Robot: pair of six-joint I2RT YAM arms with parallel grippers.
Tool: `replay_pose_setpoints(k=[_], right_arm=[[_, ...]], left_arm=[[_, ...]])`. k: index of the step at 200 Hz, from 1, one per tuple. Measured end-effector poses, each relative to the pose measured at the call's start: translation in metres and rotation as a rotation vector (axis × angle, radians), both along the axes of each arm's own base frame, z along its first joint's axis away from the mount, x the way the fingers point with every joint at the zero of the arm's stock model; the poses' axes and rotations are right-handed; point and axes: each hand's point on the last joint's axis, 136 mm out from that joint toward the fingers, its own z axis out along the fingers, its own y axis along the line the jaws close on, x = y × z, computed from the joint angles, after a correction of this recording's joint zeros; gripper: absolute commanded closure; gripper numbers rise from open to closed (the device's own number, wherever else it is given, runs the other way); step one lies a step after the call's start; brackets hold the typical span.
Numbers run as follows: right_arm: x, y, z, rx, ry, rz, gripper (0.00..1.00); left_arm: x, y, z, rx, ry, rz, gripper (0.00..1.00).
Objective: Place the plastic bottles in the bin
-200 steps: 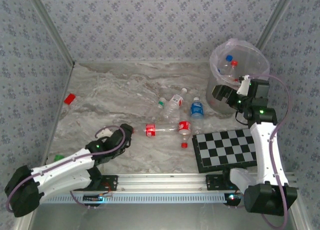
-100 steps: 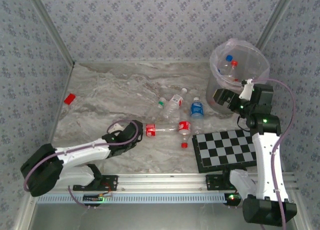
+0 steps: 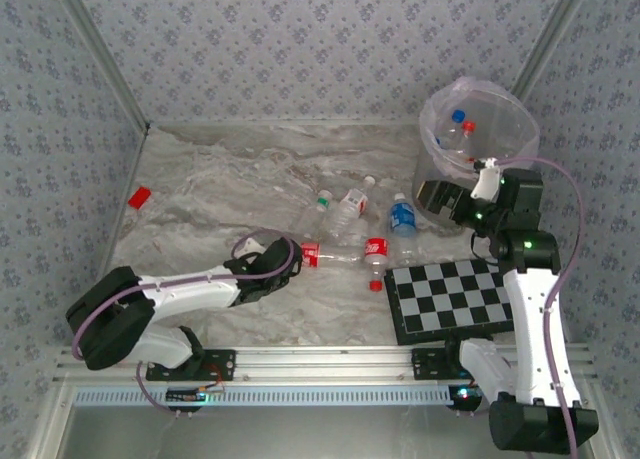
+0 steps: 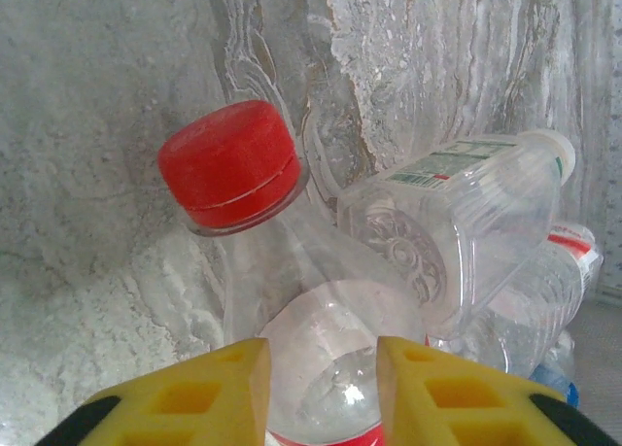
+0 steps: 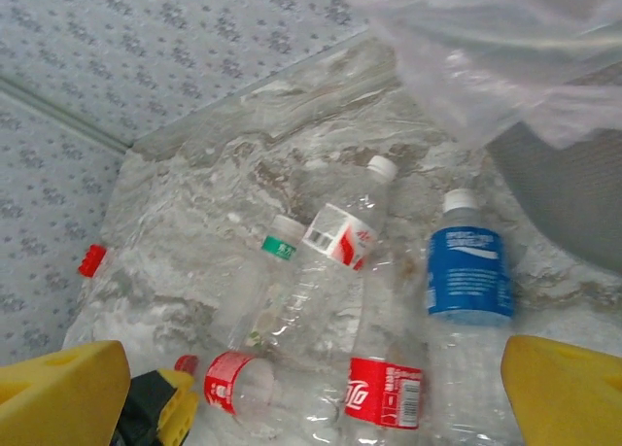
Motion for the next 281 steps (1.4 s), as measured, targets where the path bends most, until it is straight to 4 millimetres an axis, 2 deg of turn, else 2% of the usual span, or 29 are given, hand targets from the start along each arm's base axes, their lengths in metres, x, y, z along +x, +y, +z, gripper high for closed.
replay_pose_setpoints(k=[20,32,52,76,96,119,152,169,187,207,224,248,281], right_arm=[[-0.005,0.007,-0.002,0.004,-0.002,0.034,0.0],[-0.007,0.013,-0.004,0.011,0.0,0.061,0.0],[-0.011,0.029,-0.007,0.035,-0.003,0.137,0.01],[-0.019,0.056,-0.012,0.036,-0.003,0.258,0.04],[-0.024,0.078,-0.021,-0.012,0.019,0.354,0.12],[-0.026,0.108,-0.035,-0.117,0.051,0.477,0.16],[-0.041,0.163,-0.062,-0.366,0.056,0.717,0.14],[-0.037,0.195,-0.073,-0.507,0.044,0.828,0.14],[-0.03,0.228,-0.088,-0.636,0.034,0.934,0.13],[-0.025,0.267,-0.116,-0.768,0.039,1.051,0.13],[-0.026,0.292,-0.144,-0.862,0.054,1.141,0.13],[-0.03,0.315,-0.177,-0.951,0.072,1.234,0.14],[-0.021,0.336,-0.205,-1.032,0.067,1.279,0.13]], left_arm=[[-0.001,0.003,0.004,-0.003,-0.004,0.009,0.75],[-0.002,0.009,0.012,-0.002,-0.02,0.02,0.78],[0.0,0.023,0.043,-0.031,-0.084,0.052,0.8],[0.003,0.052,0.085,-0.057,-0.185,0.104,0.8],[0.0,0.074,0.105,-0.045,-0.233,0.138,0.72],[-0.006,0.092,0.107,-0.022,-0.236,0.151,0.59],[-0.018,0.133,0.088,0.036,-0.223,0.189,0.38],[-0.027,0.15,0.083,0.066,-0.228,0.186,0.3],[-0.033,0.165,0.09,0.074,-0.253,0.193,0.24],[-0.039,0.18,0.098,0.092,-0.285,0.193,0.2],[-0.045,0.188,0.095,0.138,-0.266,0.174,0.17],[-0.054,0.196,0.099,0.22,-0.239,0.135,0.16],[-0.057,0.202,0.131,0.281,-0.283,0.095,0.14]])
